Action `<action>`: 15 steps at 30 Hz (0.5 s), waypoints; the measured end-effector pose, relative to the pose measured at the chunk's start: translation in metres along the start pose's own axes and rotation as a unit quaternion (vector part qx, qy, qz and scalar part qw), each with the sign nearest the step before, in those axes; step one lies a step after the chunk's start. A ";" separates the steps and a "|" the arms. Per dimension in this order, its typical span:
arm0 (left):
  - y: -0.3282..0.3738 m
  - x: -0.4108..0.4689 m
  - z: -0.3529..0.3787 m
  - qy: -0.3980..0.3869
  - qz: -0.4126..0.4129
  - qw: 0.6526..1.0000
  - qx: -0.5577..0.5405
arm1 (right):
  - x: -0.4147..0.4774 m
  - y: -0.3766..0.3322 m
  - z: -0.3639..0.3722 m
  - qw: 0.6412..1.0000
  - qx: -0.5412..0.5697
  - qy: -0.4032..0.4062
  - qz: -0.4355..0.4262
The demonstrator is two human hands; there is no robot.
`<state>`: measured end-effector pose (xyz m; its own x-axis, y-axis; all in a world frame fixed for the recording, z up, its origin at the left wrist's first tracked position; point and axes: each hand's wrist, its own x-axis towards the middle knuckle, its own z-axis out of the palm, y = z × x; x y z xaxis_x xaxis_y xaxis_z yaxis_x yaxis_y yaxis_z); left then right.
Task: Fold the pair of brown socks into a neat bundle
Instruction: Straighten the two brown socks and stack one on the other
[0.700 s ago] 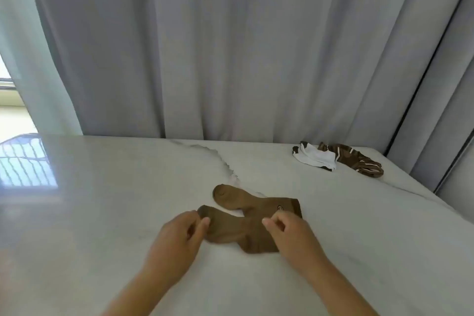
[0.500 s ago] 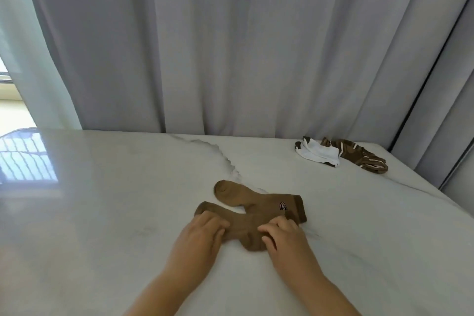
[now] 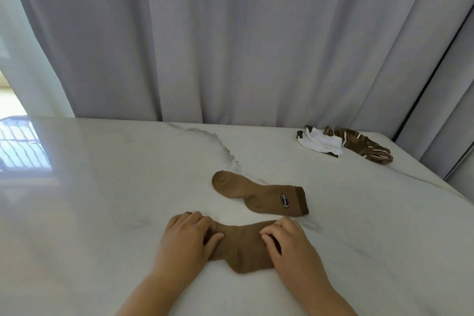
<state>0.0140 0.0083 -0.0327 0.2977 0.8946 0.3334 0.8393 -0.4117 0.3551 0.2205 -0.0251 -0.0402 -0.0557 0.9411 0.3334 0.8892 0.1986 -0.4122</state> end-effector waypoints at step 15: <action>-0.005 0.002 -0.003 -0.053 -0.050 0.996 -0.051 | 0.003 -0.001 -0.008 0.999 0.008 -0.036 0.010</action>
<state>0.0091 0.0118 -0.0316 0.2652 0.9432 0.1999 0.8180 -0.3299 0.4713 0.2230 -0.0245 -0.0317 -0.0716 0.9620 0.2635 0.8827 0.1842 -0.4324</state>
